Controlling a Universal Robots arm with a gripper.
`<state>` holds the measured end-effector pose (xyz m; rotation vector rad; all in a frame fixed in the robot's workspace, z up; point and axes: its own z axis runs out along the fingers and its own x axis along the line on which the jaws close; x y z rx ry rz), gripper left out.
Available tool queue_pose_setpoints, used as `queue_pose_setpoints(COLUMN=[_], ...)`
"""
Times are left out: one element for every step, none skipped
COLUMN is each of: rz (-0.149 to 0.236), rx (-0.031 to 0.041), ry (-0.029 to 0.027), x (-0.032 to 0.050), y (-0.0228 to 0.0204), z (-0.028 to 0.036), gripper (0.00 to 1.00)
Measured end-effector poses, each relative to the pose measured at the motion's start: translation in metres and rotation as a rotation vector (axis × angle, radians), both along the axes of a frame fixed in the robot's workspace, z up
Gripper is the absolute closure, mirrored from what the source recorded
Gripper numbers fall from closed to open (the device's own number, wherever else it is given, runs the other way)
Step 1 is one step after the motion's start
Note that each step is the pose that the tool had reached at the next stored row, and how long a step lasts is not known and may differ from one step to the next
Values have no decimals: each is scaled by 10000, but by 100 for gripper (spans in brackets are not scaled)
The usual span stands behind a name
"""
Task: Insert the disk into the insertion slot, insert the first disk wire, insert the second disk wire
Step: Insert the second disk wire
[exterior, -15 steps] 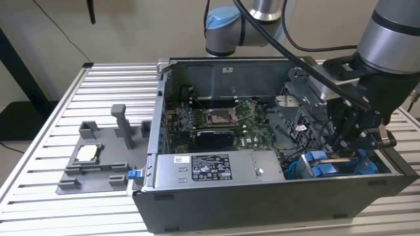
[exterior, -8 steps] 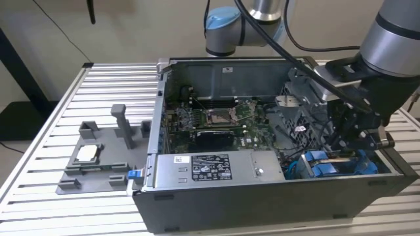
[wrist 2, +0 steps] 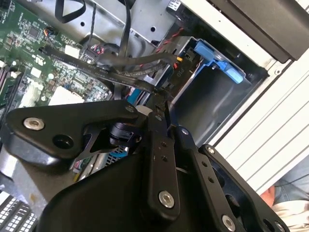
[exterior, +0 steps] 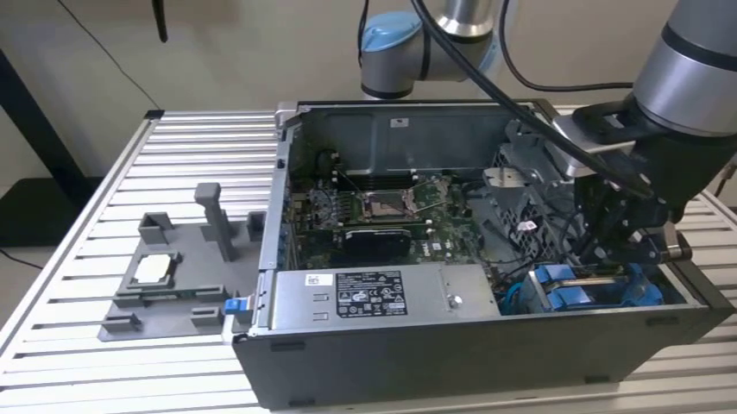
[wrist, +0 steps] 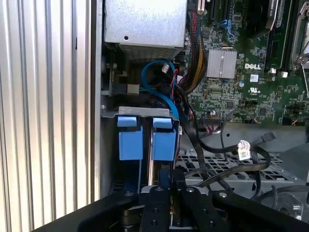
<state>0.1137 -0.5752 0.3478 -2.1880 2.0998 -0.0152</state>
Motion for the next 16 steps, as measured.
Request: queue_pose_setpoints(rz=[-1,0,-1,-1,-2,-2,-2,-1,-2,-2,-3,-2,-1,-2,-2,-2], rx=[-2,-3,-4,-5,-5,-3,-3,-3,-3,-4,-4,-4,-4,-4,-5,-4], ry=[30,52,68,83,94,98,101,102,103,103,103,103,103,103,103,103], x=[9,15,19,22,25,27,30,33,36,38,39,40,41,42,42,43], y=[0,0,0,0,-1,0,0,0,0,0,0,0,0,0,0,0], z=[-1,-3,-6,-10,-13,-19,-23,-29,-34,-38,-42,-47,-51,-56,-59,-63], gripper=[84,84,84,84,84,84,84,84,84,84,84,84,84,84,84,84])
